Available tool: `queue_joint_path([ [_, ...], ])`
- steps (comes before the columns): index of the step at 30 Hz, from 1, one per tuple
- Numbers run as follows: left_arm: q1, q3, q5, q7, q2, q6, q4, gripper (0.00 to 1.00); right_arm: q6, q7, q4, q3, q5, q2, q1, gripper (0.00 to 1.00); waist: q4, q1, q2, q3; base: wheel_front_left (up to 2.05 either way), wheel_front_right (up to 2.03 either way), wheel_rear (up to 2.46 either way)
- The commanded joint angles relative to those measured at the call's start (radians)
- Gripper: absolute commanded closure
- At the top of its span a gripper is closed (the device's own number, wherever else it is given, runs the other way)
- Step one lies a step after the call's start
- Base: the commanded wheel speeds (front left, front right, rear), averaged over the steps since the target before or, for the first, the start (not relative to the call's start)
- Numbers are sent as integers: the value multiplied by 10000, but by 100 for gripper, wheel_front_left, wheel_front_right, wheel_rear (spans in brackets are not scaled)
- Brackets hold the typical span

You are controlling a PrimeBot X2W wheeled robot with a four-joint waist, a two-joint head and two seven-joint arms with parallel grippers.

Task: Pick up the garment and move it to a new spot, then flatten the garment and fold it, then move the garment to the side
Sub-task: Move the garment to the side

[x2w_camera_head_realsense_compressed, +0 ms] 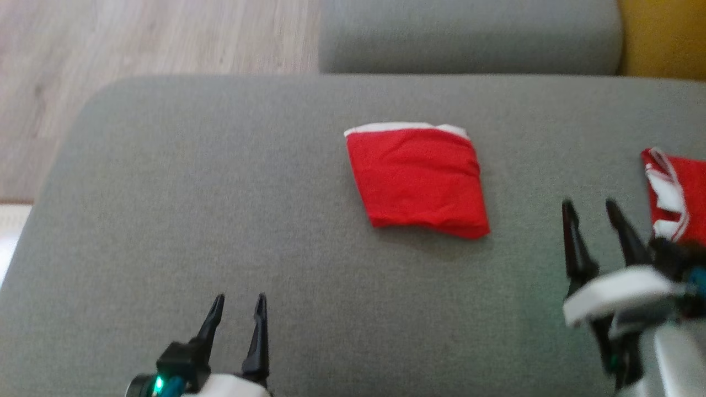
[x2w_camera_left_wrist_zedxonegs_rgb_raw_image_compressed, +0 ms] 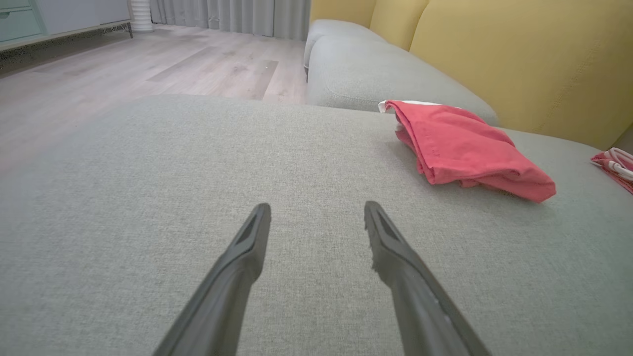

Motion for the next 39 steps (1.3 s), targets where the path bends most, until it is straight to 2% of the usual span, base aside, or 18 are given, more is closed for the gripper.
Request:
queue_joint_path([
  [1,-734,185,-88,-124,-59,15,-327,0,67,617,-396,260,286,-320,-962,0,176,0,-1,545,0,0,0],
  [2,-868,98,-122,-124,-59,32,-344,0,67,1084,-378,273,524,-356,-1312,0,236,0,-1,750,0,0,0],
  [3,-868,98,-122,-124,-59,32,-344,0,67,1084,-378,273,524,-356,-1312,0,236,0,-1,750,0,0,0],
  [6,-1308,-281,-227,-124,-60,70,-349,0,67,2586,-52,190,1228,-401,-2372,0,531,0,-1,1319,0,0,0],
  [7,-1602,-559,-329,-124,-60,107,-323,0,67,3554,287,115,1605,-459,-3051,0,801,0,-1,1682,0,0,0],
  [12,-2199,-1128,-679,-124,-60,338,-263,0,67,5439,1470,-408,2067,-474,-4402,0,1472,0,-1,2300,0,0,0],
  [18,-2463,-1610,-939,-124,-60,570,-230,0,67,6514,2966,-895,2025,-321,-5301,0,1990,0,-1,2570,0,0,0],
  [22,-2528,-1744,-998,-124,-60,692,-243,0,67,6597,3684,-987,1643,-347,-5587,0,2044,0,-1,2634,0,0,0],
  [23,-2536,-1738,-1007,-124,-60,728,-253,0,67,6539,3798,-1057,1689,-309,-5648,74,2010,0,-1,2636,0,0,0],
  [24,-2522,-1671,-1000,-124,-60,794,-274,0,67,6415,3902,-1119,1847,-217,-5750,100,1834,0,-1,2620,0,0,0],
  [28,-2450,-1461,-891,-124,-60,810,-255,0,67,6064,3695,-1082,2223,-130,-5846,100,1035,0,-1,2554,0,0,0],
  [32,-2402,-1187,-665,-124,-60,704,-204,0,67,5860,3317,-829,2357,-375,-5727,100,-208,0,-1,2455,0,0,0],
  [35,-2475,-1027,-466,-124,-60,573,-164,0,67,5786,2981,-646,2405,-791,-5636,100,-1176,0,-1,2402,0,0,0],
  [36,-2582,-951,-315,-124,-60,461,-107,0,67,5814,2746,-569,2463,-1074,-5650,100,-1741,0,-1,2409,0,0,0],
  [39,-2753,-917,-189,-124,-60,329,-44,0,67,5946,2323,-499,2566,-1518,-5703,100,-2322,0,-1,2424,0,0,0],
])
